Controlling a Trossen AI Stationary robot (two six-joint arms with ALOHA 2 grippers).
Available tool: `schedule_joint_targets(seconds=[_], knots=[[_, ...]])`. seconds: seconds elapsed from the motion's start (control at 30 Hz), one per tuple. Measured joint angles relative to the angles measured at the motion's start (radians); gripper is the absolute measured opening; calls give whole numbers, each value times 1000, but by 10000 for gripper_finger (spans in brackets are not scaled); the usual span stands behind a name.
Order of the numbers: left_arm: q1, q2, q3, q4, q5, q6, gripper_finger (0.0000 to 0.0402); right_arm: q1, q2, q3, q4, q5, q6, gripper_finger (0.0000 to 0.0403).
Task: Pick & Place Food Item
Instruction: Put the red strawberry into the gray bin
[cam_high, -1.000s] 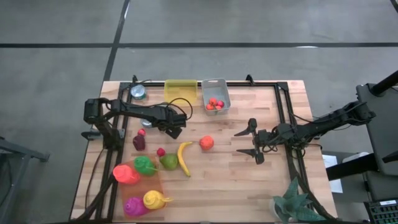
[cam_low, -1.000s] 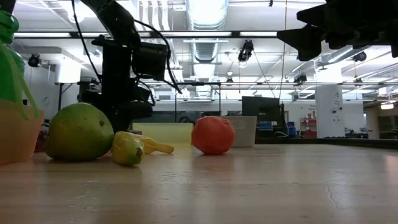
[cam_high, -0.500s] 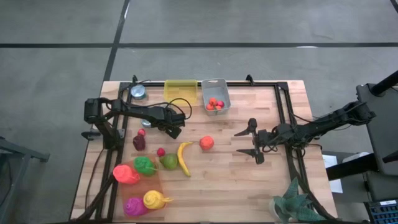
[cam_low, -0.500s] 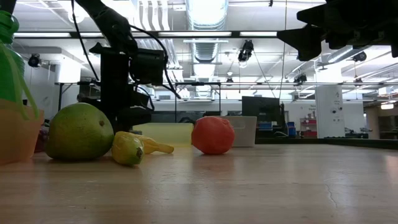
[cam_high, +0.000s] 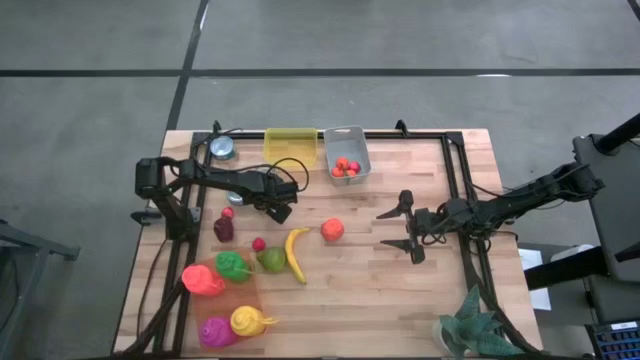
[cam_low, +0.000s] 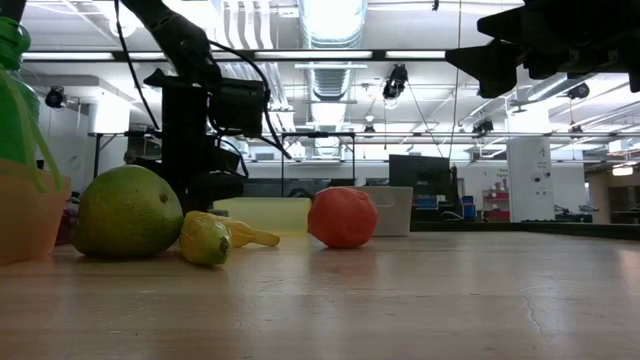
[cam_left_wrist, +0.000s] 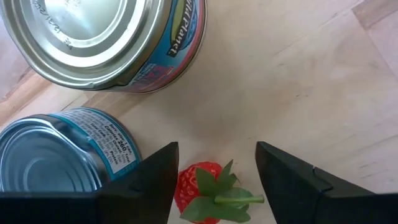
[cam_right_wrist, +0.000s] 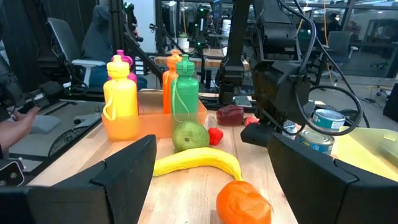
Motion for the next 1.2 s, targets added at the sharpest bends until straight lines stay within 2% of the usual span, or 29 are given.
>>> schedule_joint_targets(seconds=[0.13,0.43,1.0,1.2], knots=[[0,0,0,2,3,0,200,0,0,0,0,0,0,306],[0,1,0,3,7,-1,113,0,0,0,0,0,0,306],[0,1,0,5,8,0,101,0,0,0,0,0,0,306],[0,1,0,5,10,-1,54,0,0,0,0,0,0,306]])
